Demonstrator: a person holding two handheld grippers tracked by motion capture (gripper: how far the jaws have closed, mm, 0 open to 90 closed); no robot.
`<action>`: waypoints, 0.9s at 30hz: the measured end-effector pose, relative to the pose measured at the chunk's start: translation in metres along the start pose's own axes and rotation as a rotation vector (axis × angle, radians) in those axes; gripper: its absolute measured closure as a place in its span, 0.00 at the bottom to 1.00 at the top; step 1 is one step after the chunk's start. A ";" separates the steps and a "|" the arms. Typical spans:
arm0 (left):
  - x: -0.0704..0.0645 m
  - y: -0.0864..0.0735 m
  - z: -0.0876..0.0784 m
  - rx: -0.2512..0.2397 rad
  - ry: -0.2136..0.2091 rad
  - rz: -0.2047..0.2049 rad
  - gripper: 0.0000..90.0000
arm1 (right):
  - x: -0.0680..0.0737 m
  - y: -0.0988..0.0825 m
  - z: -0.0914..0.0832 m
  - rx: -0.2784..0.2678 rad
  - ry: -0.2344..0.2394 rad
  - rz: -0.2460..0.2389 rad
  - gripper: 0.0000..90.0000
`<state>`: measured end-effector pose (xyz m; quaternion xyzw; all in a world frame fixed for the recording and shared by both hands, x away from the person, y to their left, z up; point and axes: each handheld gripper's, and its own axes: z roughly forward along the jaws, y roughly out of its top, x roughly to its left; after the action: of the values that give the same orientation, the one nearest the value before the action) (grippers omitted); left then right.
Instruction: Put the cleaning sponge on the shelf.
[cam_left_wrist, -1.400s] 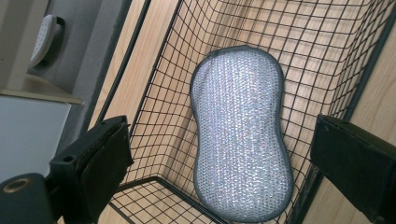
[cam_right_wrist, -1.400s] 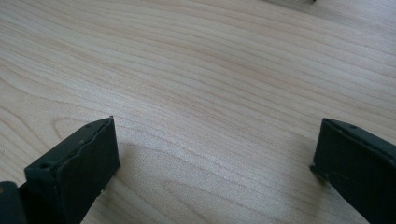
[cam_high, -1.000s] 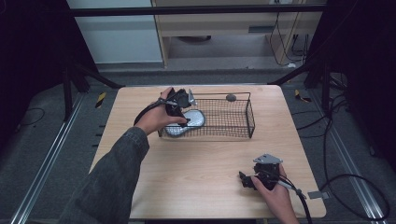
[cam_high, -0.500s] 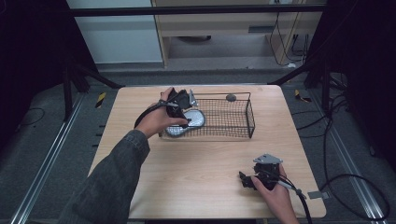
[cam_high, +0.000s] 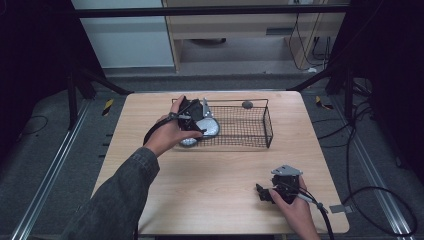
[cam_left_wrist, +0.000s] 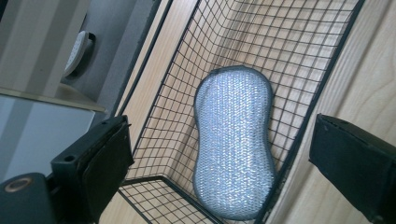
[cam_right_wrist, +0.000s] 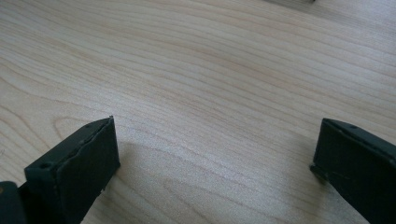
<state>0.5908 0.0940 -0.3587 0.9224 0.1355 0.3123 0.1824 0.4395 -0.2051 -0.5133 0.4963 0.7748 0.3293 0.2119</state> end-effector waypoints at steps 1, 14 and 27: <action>-0.002 0.000 -0.001 -0.005 0.002 -0.006 0.06 | 0.000 0.000 0.000 -0.001 0.000 0.000 0.00; -0.027 -0.008 -0.023 -0.049 -0.018 -0.086 0.05 | 0.000 0.000 0.000 -0.002 -0.001 -0.001 0.00; -0.049 -0.047 -0.042 -0.077 -0.023 -0.234 0.04 | 0.000 0.000 0.000 -0.002 -0.001 0.000 0.00</action>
<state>0.5202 0.1294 -0.3731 0.8962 0.2281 0.2831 0.2542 0.4392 -0.2051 -0.5136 0.4964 0.7742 0.3300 0.2130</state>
